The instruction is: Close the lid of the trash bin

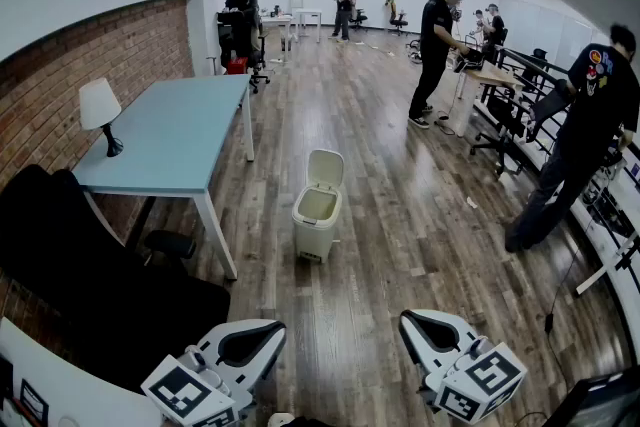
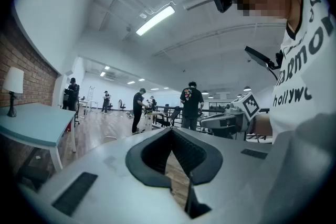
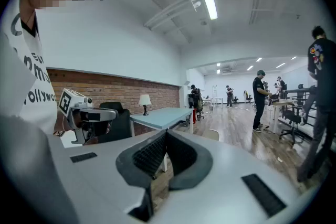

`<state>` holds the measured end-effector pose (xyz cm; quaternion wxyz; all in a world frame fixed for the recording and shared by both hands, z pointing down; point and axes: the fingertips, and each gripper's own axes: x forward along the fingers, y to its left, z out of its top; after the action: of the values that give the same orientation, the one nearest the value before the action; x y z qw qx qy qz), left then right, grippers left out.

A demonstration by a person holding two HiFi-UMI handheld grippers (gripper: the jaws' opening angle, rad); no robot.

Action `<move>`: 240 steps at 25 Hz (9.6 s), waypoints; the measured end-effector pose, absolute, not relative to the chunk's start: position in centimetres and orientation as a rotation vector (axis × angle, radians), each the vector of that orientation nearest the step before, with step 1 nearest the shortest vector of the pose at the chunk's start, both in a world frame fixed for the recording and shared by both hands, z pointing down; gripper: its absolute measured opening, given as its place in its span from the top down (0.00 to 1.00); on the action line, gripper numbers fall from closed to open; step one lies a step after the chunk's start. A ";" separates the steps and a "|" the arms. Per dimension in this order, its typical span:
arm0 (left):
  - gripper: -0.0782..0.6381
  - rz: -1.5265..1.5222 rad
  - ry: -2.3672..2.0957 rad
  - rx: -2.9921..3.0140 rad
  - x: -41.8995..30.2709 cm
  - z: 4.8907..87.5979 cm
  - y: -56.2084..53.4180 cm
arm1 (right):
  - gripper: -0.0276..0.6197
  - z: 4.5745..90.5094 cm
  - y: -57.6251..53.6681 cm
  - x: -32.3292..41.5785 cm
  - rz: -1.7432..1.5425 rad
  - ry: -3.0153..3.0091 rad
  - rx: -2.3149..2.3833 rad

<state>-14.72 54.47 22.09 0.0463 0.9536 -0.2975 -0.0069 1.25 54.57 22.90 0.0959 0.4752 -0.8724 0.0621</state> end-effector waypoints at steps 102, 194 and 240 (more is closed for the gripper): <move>0.88 0.135 -0.959 2.784 -6.1 27.8 -4.4 | 0.94 30.1 -1.2 10.7 0.371 -2.467 1.329; 0.88 1.098 -0.993 1.985 -1.2 72.4 -31.5 | 0.94 56.4 -27.4 14.8 1.074 -2.359 0.772; 0.88 0.860 -0.782 1.910 -1.6 76.8 -27.2 | 0.94 58.5 -24.2 10.2 1.133 -2.284 0.866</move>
<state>-1.57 -27.23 76.78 0.4374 0.7682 -0.3146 0.3458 10.16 -24.23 58.51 0.2223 0.3136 -0.8269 0.4103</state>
